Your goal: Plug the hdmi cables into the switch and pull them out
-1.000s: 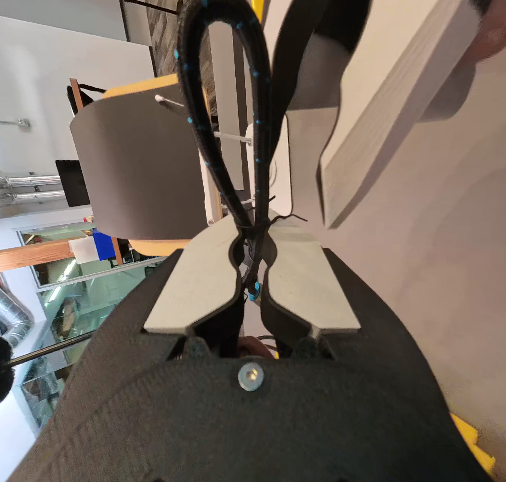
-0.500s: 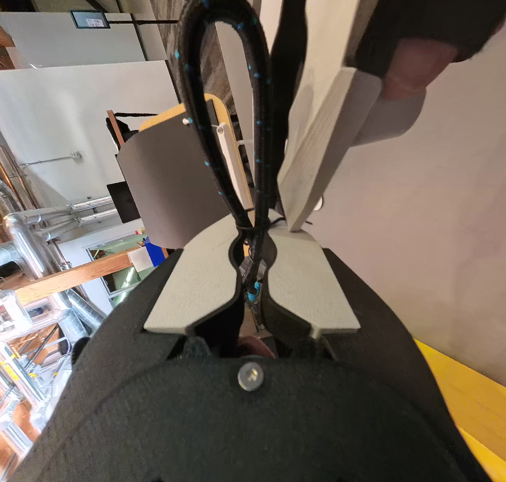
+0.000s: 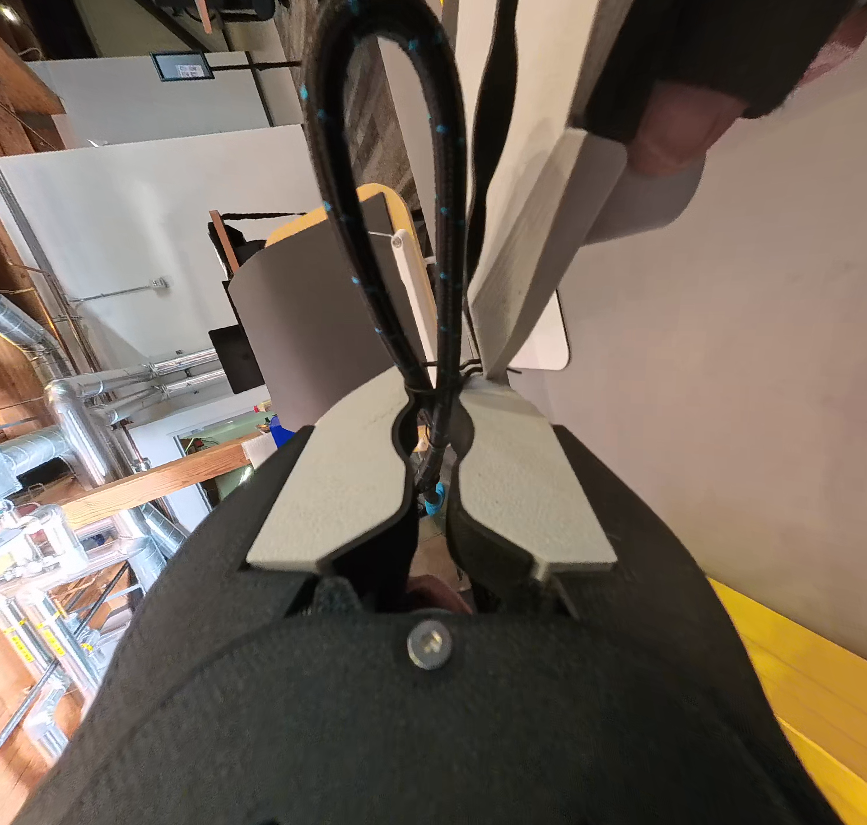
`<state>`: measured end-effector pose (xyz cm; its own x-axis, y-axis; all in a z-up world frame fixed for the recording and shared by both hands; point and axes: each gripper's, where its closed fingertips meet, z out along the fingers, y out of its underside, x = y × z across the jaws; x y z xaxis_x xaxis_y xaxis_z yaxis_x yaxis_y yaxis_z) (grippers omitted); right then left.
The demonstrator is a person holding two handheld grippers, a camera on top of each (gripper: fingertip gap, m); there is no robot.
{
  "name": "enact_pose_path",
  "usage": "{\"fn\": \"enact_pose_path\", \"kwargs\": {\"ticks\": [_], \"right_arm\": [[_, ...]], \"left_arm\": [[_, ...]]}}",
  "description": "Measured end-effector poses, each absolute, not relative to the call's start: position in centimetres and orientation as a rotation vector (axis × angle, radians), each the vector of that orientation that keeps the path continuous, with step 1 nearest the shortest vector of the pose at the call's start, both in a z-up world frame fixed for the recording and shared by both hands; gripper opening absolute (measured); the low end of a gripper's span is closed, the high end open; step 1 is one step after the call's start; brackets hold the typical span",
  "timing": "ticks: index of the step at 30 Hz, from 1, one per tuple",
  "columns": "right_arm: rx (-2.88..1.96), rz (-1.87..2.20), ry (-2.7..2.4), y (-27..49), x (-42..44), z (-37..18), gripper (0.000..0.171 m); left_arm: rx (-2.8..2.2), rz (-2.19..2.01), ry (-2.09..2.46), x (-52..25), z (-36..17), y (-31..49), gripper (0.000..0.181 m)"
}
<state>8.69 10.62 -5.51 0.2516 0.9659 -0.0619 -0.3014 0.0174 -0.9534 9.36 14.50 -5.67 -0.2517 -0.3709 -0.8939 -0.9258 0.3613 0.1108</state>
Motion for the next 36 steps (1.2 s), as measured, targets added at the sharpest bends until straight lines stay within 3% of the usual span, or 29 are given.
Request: {"fn": "enact_pose_path", "kwargs": {"ticks": [14,28,36], "right_arm": [[-1.062,1.325,-0.718,9.7,10.3,-4.1,0.000],[-1.080,1.351,-0.700,9.7,10.6,-4.0,0.000],[-1.087,1.340,-0.703,9.6,11.2,-3.7,0.000]], "left_arm": [[-1.130,0.730,1.689,10.1,-4.8,14.4,0.008],[-1.081,0.649,1.636,11.6,-5.1,14.4,0.026],[-1.013,0.629,1.594,12.5,-4.3,14.1,0.020]]}}
